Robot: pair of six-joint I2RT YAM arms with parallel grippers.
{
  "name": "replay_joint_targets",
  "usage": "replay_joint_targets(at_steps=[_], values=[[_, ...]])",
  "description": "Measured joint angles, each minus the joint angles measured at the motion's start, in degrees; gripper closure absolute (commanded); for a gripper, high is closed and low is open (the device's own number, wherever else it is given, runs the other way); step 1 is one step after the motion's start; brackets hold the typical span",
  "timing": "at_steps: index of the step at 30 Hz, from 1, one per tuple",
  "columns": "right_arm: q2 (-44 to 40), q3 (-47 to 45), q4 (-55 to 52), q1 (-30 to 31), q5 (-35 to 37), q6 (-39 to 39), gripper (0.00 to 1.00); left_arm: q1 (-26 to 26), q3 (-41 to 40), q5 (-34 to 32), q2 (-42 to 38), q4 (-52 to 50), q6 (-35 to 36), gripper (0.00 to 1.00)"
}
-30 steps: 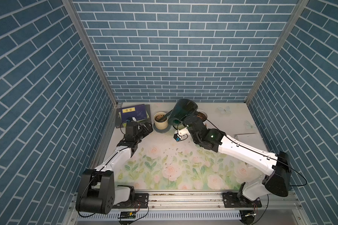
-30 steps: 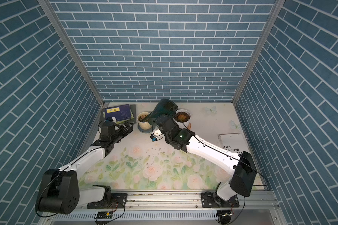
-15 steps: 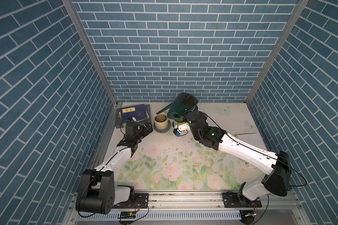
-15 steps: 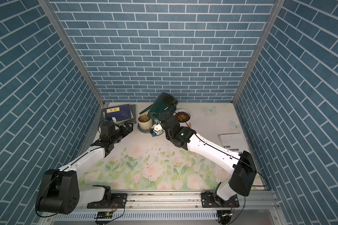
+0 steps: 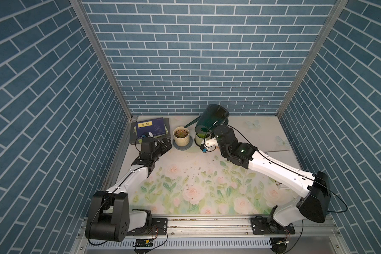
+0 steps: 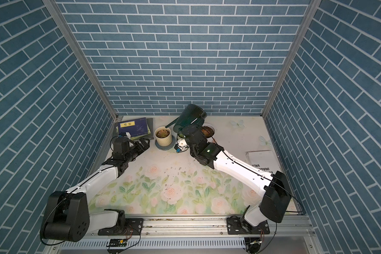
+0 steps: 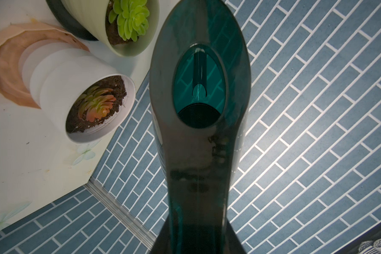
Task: Water the succulent around the soil edge
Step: Water the soil of the potted plant with water.
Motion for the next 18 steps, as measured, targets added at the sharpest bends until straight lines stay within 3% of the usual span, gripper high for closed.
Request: replay_joint_targets(at_steps=[8, 18], values=[[-4.87, -1.90, -0.96, 1.62, 0.33, -0.17, 1.00, 0.00, 0.02, 0.07, 0.00, 0.00, -0.02, 0.00], [-3.41, -1.90, -1.07, 2.14, -3.04, -0.22, 1.00, 0.02, 0.02, 0.66, 0.00, 0.07, -0.02, 0.00]])
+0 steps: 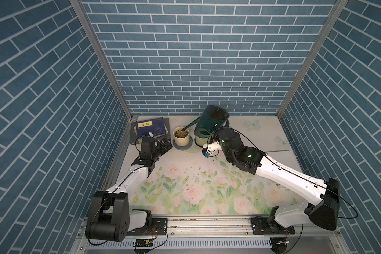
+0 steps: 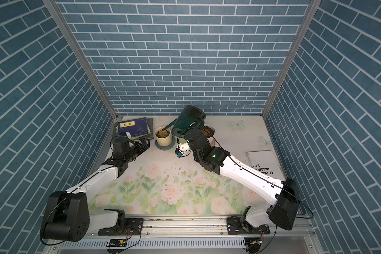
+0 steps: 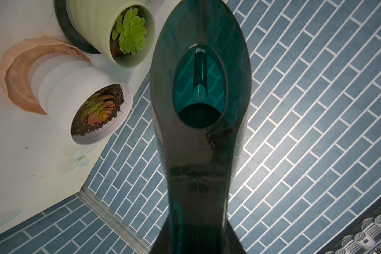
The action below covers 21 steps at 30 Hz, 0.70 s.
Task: Water the succulent around the soil edge
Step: Water the soil of the potted plant with water.
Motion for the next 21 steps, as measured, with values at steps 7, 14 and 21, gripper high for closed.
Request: replay_joint_targets(at_steps=[7, 14, 21], values=[[3.23, 0.00, 1.49, 0.00, -2.56, -0.39, 1.00, 0.00, -0.02, 0.00, 0.00, 0.35, 0.00, 0.00], [5.20, 0.81, 4.31, -0.37, -3.13, -0.39, 1.00, 0.00, 0.00, 0.00, 0.00, 0.39, 0.00, 0.00], [5.62, 0.87, 5.60, -2.43, -2.62, -0.42, 1.00, 0.00, 0.00, -0.02, 0.00, 0.37, 0.00, 0.00]])
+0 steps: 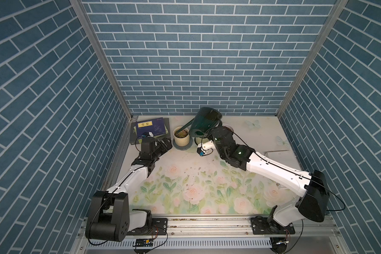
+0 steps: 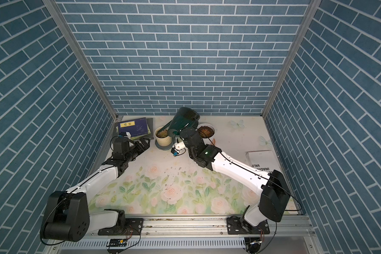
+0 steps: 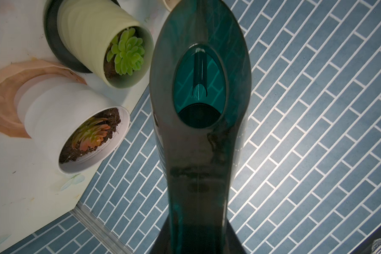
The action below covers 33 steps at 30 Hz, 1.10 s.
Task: Water the succulent around the soil edge
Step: Water the soil of the potted plant with water.
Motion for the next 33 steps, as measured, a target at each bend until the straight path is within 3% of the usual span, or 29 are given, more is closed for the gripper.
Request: replay_joint_targets(at_steps=[21, 33], values=[[-10.10, -5.62, -3.34, 0.87, 3.41, 0.24, 1.00, 0.11, -0.02, 0.00, 0.00, 0.00, -0.07, 0.00], [-8.17, -5.64, -3.87, 2.05, -0.46, 0.24, 1.00, 0.11, 0.00, 0.00, 0.00, 0.02, -0.20, 0.00]])
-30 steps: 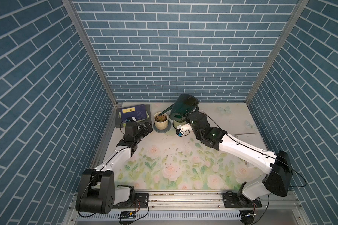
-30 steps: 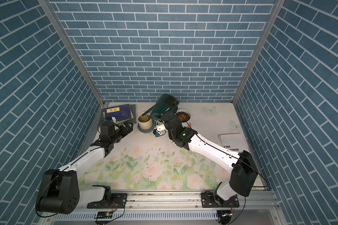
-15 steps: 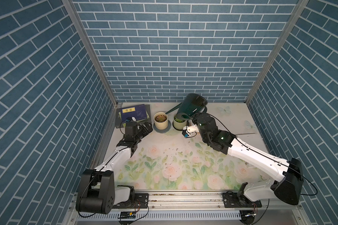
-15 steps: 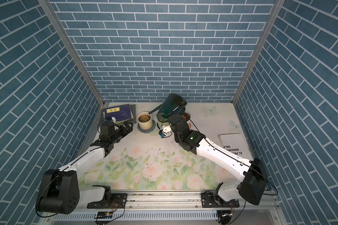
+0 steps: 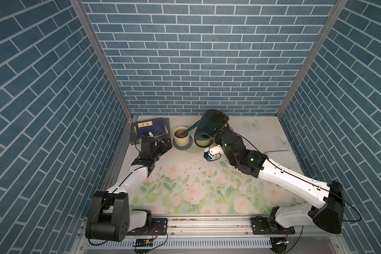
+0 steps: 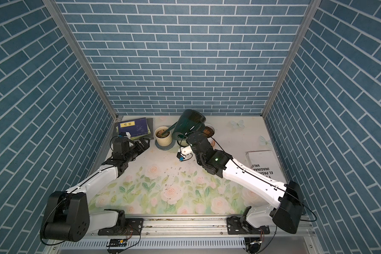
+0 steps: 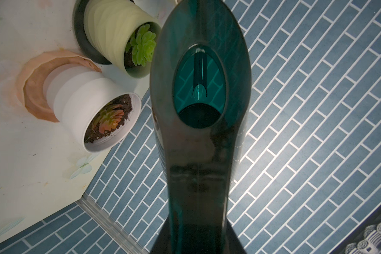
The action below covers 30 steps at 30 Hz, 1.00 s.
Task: Water the succulent around the soil edge
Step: Water the soil of the potted plant with water.
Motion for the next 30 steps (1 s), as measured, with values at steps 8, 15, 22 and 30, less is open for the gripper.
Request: replay_joint_targets(at_steps=[8, 15, 22, 30], values=[[4.13, 2.56, 0.85, 0.00, -3.06, 0.24, 1.00, 0.09, -0.02, 0.02, 0.00, -0.02, 0.00, 0.00], [4.83, 3.17, 2.99, -0.31, -3.30, 0.26, 1.00, 0.15, -0.02, 0.02, 0.00, -0.02, 0.00, 0.00], [4.87, 3.17, 4.98, -2.29, -1.55, 0.26, 1.00, 0.20, -0.02, 0.04, 0.00, -0.02, 0.00, 0.00], [4.79, 3.04, 5.66, -3.87, 1.18, 0.26, 1.00, 0.20, -0.02, 0.04, 0.00, 0.00, 0.00, 0.00]])
